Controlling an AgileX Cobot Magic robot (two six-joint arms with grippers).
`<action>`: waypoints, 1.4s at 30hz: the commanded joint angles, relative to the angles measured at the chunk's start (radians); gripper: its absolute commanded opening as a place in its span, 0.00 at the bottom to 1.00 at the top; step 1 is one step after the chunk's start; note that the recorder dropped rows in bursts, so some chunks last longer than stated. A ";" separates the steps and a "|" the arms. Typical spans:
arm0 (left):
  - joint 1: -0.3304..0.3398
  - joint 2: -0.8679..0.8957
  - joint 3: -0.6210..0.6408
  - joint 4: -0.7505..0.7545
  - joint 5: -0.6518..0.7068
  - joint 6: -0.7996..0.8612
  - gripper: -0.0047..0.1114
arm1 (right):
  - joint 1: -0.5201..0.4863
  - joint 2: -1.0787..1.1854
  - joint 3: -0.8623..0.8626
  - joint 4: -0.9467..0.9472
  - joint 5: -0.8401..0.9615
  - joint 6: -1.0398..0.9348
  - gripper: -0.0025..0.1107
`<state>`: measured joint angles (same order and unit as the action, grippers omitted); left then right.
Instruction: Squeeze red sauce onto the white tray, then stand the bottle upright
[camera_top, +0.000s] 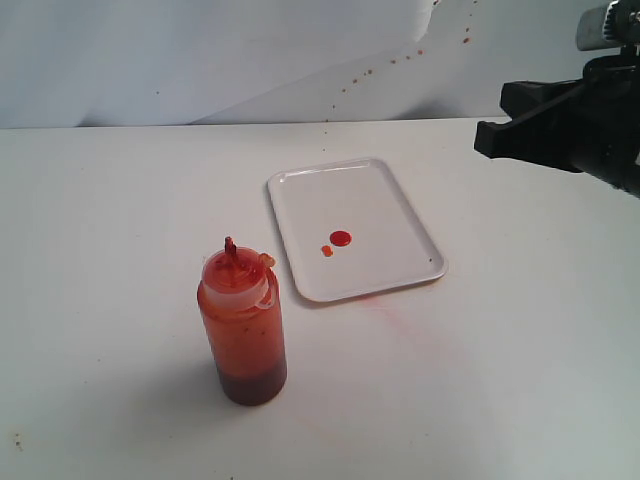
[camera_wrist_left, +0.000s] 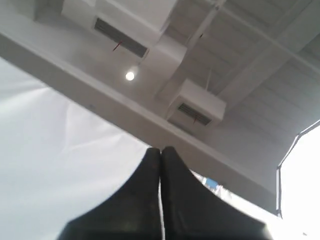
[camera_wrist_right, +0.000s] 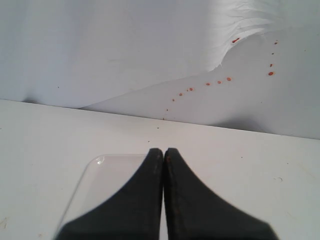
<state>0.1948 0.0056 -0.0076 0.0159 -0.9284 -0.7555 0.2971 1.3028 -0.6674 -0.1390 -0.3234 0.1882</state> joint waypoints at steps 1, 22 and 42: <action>-0.006 -0.006 0.008 -0.006 0.205 0.005 0.04 | -0.007 -0.007 0.003 -0.001 -0.004 0.001 0.02; -0.006 -0.006 0.008 0.278 0.870 0.006 0.04 | -0.007 -0.007 0.003 -0.001 -0.004 0.001 0.02; -0.006 -0.006 0.008 0.411 1.220 0.006 0.04 | -0.007 -0.007 0.003 -0.001 -0.004 0.001 0.02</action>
<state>0.1948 0.0021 -0.0038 0.3431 0.2868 -0.7515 0.2971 1.3028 -0.6674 -0.1390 -0.3234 0.1901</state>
